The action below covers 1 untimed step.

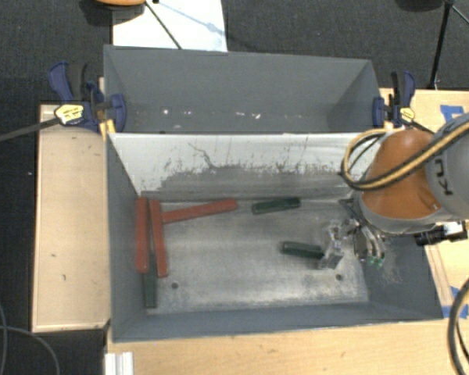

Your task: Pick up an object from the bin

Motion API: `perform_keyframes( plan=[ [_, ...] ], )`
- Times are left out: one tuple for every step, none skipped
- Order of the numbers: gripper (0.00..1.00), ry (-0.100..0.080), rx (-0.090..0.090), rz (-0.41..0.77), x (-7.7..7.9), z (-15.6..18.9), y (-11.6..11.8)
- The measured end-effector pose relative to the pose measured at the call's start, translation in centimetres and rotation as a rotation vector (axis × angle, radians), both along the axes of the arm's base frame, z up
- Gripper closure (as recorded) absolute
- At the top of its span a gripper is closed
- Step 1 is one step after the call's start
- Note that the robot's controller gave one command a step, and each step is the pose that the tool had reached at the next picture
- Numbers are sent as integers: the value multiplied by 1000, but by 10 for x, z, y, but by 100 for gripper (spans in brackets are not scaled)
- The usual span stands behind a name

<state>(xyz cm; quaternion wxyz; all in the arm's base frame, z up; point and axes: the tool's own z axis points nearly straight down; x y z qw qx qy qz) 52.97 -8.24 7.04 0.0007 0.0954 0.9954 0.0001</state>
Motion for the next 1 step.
perform_keyframes(
  plan=[
    [100,-10,-1,-36,3,180,-2]
  ],
)
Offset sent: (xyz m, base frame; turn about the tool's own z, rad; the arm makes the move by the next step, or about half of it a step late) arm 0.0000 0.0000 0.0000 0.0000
